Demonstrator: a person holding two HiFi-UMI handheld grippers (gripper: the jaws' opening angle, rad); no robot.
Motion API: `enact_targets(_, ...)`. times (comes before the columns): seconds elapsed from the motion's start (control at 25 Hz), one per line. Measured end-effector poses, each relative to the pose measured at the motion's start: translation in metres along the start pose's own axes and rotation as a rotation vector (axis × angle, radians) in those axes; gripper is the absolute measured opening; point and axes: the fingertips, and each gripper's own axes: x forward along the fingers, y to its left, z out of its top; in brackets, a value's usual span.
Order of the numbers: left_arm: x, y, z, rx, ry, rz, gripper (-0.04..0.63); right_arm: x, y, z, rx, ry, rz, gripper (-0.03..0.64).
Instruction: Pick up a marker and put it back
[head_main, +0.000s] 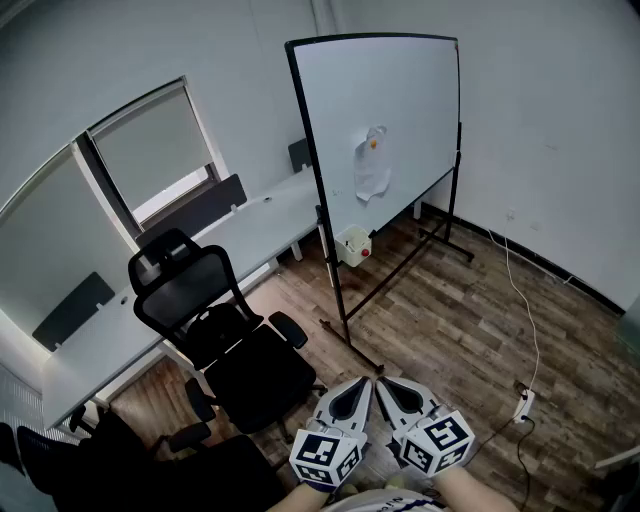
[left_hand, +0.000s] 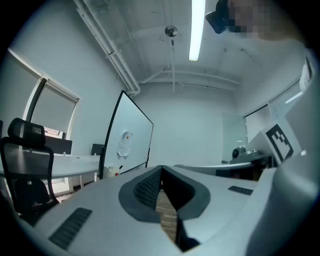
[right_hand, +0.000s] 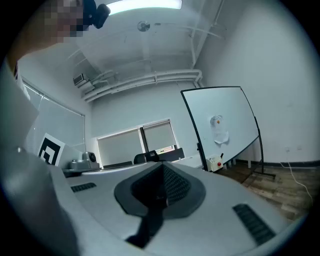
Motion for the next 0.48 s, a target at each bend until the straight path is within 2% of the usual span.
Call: enact_targets(0.48,0.005,-0.012,-0.005,0.000,0.006,-0.009,0.011,-0.009,-0.007,0.005,0.018,-0.018,0.011,0.011)
